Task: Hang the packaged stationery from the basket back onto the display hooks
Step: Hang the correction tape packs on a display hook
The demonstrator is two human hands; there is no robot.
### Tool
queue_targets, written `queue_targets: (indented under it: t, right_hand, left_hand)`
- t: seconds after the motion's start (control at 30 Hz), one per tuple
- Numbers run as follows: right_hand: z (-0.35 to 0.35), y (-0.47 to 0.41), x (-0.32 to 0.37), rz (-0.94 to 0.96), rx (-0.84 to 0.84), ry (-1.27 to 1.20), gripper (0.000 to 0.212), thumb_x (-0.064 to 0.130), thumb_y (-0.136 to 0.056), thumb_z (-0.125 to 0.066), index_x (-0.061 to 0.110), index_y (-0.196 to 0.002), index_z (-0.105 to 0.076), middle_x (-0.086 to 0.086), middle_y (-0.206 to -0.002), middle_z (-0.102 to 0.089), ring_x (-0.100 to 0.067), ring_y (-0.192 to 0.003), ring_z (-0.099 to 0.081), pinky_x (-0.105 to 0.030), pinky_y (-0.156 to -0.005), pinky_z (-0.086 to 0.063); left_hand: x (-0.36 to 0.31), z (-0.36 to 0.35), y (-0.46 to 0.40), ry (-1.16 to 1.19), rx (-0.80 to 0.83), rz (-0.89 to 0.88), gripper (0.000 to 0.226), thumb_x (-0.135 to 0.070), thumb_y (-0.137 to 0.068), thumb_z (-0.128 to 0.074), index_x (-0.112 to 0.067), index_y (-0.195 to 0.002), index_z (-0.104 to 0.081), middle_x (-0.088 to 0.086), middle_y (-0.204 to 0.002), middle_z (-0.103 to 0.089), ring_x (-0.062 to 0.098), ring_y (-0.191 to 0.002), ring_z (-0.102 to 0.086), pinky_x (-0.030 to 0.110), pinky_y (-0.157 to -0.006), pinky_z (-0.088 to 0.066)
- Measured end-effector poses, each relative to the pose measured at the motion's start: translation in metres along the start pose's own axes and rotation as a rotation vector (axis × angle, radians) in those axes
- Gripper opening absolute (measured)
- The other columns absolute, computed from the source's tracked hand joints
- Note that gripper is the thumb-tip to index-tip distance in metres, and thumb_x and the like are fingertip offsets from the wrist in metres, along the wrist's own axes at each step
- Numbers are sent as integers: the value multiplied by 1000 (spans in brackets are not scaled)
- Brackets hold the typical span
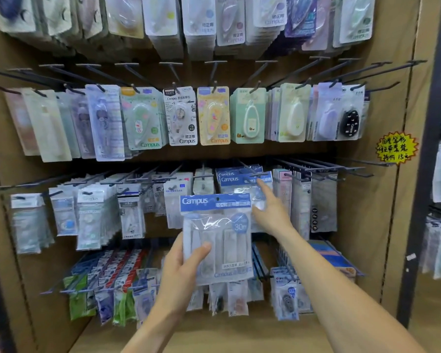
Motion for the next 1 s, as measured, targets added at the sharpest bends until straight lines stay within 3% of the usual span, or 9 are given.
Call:
queue_targets:
  t: [0.17,0.3,0.43,0.5,0.6,0.73,0.87,0.93,1.0]
  right_hand:
    - [21,63,-1,110,-222,-206,46,39,-103,-55,38,-148,-44,4,-147,-51,-11,-135,-49,-37,-115,-39]
    - [31,101,16,193,-190,-414,50,44,-92,-68,44,-137,-45,21,-129,-55,7,-117,-55,-19,-90,-48]
    - [42,80,16,212,-273,-254,51,39,-92,-73,49,-136,-49,13,-132,-49,2,-118,-51,-33,-102,-48]
    - [44,70,11,196,-278,-220,50,37,-92,-73,47,-137,-52,10,-132,-47,-2,-120,-51,-37,-108,-46]
    - [42,61,8,172,-261,-152,52,32,-93,-73,41,-141,-54,3,-129,-45,-7,-119,-50,-28,-108,-40]
    - [40,54,7,155,-232,-105,53,29,-94,-72,40,-143,-54,0,-123,-42,-10,-116,-50,-19,-100,-36]
    - [45,54,9,181,-253,-99,52,24,-98,-68,41,-144,-53,-1,-118,-37,-7,-109,-48,4,-88,-34]
    - [46,55,10,213,-264,-112,49,21,-99,-65,43,-142,-55,0,-114,-32,-13,-109,-46,-2,-94,-37]
    - [44,54,12,248,-257,-104,49,19,-100,-62,45,-140,-56,0,-112,-29,-20,-106,-44,-24,-100,-48]
  left_hand:
    - [4,-22,-13,18,82,3,29,-11,-100,-64,-26,-125,-68,-12,-113,-78,2,-104,-73,12,-76,-57]
    - [6,-43,-24,23,131,-15,31,-13,-100,-65,-24,-129,-67,-7,-121,-76,12,-116,-71,30,-94,-57]
    - [-3,-63,-36,14,183,-13,34,-19,-100,-64,-28,-133,-64,-12,-124,-75,4,-116,-70,18,-88,-57]
    - [-4,-68,-43,5,193,16,33,-22,-100,-65,-32,-132,-65,-14,-124,-75,4,-117,-69,27,-99,-56]
    - [2,-73,-51,8,188,71,31,-23,-100,-66,-33,-128,-67,-12,-123,-76,9,-118,-70,44,-111,-49]
    - [8,-76,-53,36,198,113,31,-21,-101,-64,-30,-130,-66,-10,-121,-76,10,-115,-71,47,-111,-50]
    - [5,-80,-52,46,216,90,33,-23,-101,-64,-29,-133,-63,-8,-123,-76,12,-116,-71,49,-110,-51]
    - [1,-82,-52,37,212,45,35,-24,-101,-65,-31,-135,-60,-13,-124,-74,5,-115,-70,45,-109,-52]
    - [-4,-83,-49,17,204,-31,50,-24,-101,-66,-39,-144,-46,-30,-123,-67,-15,-109,-64,25,-102,-54]
Point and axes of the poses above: each hand's wrist, its own y-axis away from the middle knuckle, its own z-axis out of the back of the hand, x = y × z, the point moved 6 cm from there along -y, towards the middle knuckle
